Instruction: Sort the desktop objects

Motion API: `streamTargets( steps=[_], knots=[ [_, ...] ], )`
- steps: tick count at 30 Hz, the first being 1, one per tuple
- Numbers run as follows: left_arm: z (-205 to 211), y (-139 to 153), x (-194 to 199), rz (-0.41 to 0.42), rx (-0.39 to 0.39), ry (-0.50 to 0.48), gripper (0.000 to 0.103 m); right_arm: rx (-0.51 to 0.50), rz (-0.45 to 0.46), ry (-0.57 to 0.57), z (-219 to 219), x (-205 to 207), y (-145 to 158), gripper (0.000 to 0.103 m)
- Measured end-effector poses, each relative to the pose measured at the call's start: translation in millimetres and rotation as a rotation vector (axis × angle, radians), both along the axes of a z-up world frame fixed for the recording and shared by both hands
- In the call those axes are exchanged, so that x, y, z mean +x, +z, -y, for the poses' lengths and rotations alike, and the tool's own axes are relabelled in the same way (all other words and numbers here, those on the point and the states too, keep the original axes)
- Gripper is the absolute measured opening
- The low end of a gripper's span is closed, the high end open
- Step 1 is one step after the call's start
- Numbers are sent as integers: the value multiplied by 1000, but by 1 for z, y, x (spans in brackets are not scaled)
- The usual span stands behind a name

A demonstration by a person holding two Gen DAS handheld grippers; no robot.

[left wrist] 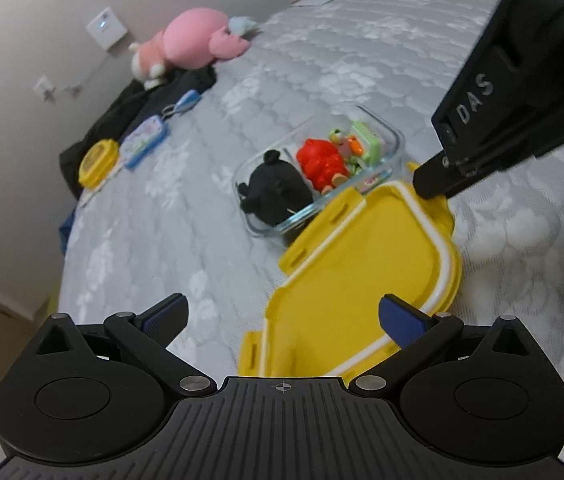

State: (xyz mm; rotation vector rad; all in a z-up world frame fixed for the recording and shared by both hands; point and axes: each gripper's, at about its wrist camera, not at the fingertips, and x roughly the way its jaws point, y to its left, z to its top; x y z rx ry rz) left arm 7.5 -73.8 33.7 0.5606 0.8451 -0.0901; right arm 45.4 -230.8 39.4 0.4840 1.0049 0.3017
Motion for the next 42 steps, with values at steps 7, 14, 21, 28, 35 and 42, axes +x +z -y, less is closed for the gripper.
streamTargets(
  steps=[7, 14, 21, 28, 35, 42],
  knots=[
    [-11, -4, 4, 22, 17, 12, 103, 83, 49, 48, -12, -4, 24, 5],
    [-36, -8, 14, 26, -27, 51, 103, 44, 144, 121, -45, 3, 49, 5],
    [-52, -7, 16, -27, -118, 75, 103, -38, 197, 152, -60, 5, 55, 5],
    [-43, -7, 14, -138, -177, 80, 103, -103, 69, 59, -20, 17, 16, 53],
    [-58, -8, 29, -234, -289, 162, 103, -246, -76, 109, 3, 34, -47, 57],
    [-51, -7, 20, -250, -266, 109, 103, -231, -149, 166, -19, 43, -100, 24]
  ],
)
